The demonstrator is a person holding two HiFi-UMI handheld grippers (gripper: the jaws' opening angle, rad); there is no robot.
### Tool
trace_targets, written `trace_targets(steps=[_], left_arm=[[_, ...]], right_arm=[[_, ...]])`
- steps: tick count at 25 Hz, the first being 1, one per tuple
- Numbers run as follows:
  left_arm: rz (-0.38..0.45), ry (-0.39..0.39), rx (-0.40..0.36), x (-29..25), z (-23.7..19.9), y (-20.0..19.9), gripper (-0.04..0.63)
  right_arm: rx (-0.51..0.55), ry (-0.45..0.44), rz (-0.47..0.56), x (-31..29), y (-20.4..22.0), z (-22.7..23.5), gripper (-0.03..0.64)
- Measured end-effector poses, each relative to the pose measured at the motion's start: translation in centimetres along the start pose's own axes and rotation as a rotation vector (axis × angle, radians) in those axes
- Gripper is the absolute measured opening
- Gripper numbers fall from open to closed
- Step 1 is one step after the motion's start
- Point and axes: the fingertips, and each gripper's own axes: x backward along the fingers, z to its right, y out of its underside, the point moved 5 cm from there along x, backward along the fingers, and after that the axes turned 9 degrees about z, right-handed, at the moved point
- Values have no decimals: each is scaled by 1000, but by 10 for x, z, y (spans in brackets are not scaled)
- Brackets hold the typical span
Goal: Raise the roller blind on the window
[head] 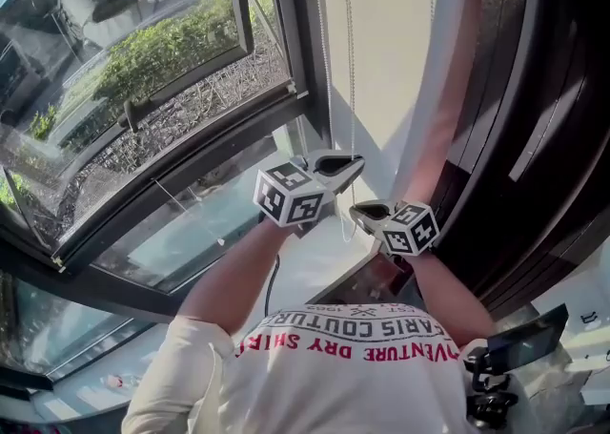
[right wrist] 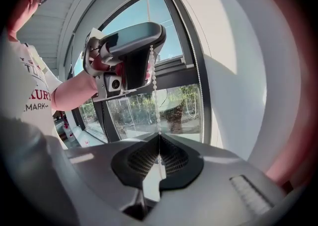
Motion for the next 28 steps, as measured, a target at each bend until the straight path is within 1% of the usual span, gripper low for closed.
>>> trace_targets(steps=[6,11,15,18,20,22,25,28], left_arm=[[-40,-2,33,2,3,26,9],[-35,1,32,-2,7,38,9],[-33,6,25,-1,8,37,8],[-29,5,27,1,9,38,8],[-27,2,22,1,8,37,8],[-24,-5,18,1,5,35,8],[-19,-18,15,2,2,35,8],[-15,-31,16,8,2,39,8]], right_arm=[[-10,0,-70,-5,24,-2,9],[-7,1,-93,-4,32,-6,9],[44,32,-109,0,30,-3,12],[68,7,-142,4,29,-4,20],[80,-20,-147,8,23,-5,98],[90,-31,-136,16,11,-5,137],[114,-22,-85,33,-17,-4,138],[147,-23,-4,50,-57,-12,135]])
